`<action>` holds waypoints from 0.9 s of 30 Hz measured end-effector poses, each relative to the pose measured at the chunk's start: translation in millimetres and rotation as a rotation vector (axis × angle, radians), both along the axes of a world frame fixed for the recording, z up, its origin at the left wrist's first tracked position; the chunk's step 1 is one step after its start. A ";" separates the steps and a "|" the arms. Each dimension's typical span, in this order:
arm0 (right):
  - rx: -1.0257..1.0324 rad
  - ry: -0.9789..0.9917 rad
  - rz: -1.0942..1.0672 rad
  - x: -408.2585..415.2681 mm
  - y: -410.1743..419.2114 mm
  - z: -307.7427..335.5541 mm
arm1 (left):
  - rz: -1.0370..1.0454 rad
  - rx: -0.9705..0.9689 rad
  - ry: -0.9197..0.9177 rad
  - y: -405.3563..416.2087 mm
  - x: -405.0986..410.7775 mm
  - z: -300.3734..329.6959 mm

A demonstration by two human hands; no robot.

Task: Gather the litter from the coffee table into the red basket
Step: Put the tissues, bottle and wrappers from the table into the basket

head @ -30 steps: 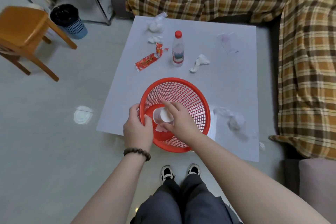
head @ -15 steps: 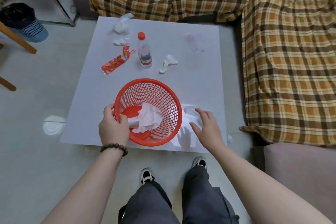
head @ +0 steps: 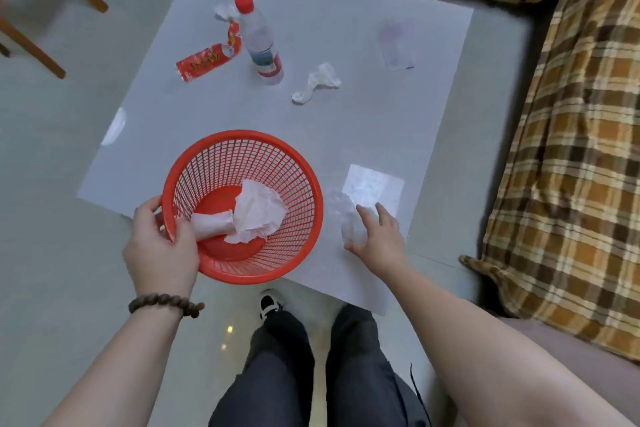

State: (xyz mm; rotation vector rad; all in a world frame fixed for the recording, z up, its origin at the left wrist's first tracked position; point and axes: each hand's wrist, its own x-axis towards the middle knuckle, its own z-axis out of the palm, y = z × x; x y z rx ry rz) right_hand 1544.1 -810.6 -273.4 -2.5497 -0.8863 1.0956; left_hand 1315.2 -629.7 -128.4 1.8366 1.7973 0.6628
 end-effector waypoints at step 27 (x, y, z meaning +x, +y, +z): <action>0.787 -0.071 0.098 -61.7 69.3 197.7 | -0.066 -0.027 -0.136 -37.1 -1.6 47.1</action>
